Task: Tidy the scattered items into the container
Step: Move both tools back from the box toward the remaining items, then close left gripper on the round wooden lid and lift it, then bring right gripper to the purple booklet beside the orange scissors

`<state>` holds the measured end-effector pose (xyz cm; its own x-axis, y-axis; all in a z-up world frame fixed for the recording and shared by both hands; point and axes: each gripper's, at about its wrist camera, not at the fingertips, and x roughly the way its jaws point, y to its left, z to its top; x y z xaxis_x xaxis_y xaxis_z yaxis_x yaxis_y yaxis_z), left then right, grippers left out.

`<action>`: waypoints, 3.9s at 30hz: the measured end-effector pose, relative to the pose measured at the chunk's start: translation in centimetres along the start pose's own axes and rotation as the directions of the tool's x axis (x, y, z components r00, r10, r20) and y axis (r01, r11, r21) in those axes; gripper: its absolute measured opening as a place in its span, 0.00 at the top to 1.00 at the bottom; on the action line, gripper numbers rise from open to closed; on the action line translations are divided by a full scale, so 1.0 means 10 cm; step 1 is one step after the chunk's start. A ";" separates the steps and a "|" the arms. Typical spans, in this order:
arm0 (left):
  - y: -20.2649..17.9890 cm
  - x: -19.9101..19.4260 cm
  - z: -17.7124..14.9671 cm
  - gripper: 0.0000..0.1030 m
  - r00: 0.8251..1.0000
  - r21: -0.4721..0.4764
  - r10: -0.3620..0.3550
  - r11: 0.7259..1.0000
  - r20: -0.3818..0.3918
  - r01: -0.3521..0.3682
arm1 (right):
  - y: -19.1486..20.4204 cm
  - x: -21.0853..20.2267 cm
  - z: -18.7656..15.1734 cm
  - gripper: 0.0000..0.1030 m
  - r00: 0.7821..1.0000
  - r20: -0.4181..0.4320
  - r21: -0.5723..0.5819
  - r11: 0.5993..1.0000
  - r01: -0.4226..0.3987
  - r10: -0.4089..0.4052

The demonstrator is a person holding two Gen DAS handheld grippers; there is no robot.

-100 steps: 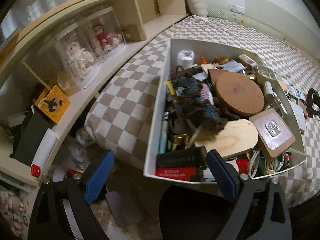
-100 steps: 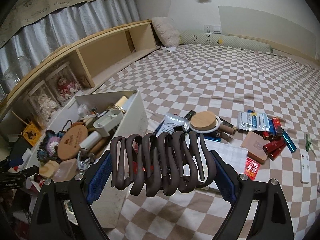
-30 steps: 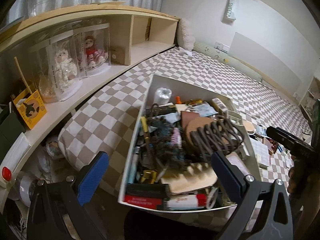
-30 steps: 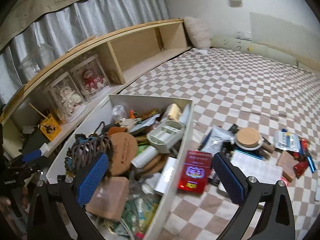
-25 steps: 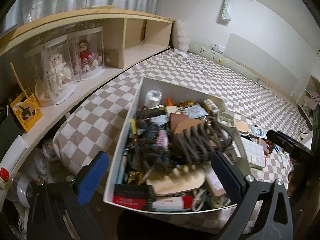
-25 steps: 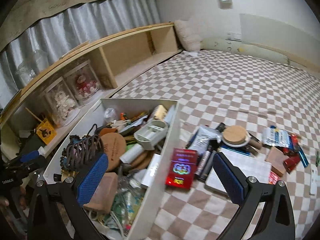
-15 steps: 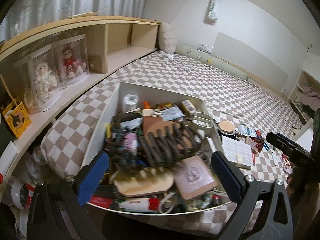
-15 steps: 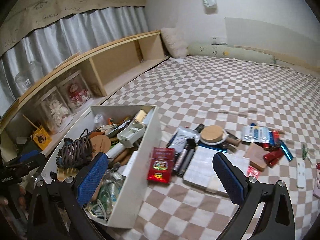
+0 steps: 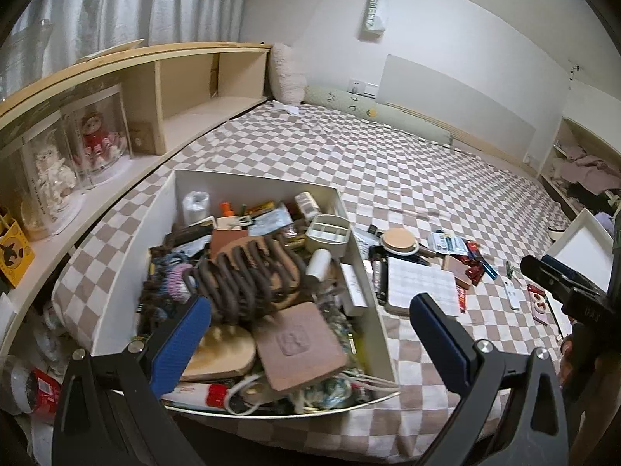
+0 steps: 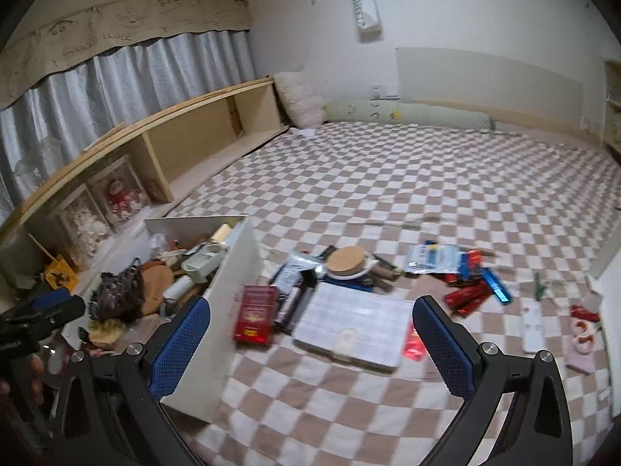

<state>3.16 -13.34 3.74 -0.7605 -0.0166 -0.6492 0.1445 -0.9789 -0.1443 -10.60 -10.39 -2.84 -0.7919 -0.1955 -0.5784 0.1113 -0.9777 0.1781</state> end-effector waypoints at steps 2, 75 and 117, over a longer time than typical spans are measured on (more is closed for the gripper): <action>-0.05 0.01 -0.01 0.00 1.000 0.002 -0.005 1.000 -0.001 0.005 | -0.06 -0.04 -0.01 0.00 1.000 0.004 0.001 1.000 0.011 -0.011; -1.89 2.67 0.47 0.02 0.962 0.044 -0.161 0.984 -0.219 0.175 | -1.97 0.35 -1.04 0.00 0.975 -0.020 0.252 0.942 0.220 -0.222; -1.49 2.59 0.51 0.34 0.901 -0.026 -0.259 0.963 -0.349 0.267 | -2.44 0.27 -1.06 0.00 0.970 -0.053 0.400 0.885 0.238 -0.237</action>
<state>-21.94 -0.23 -7.16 -0.5014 0.3098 -0.8078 -0.0474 -0.9421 -0.3319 -9.05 12.14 -17.17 -0.7629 0.0385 -0.6454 -0.3303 -0.8813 0.3379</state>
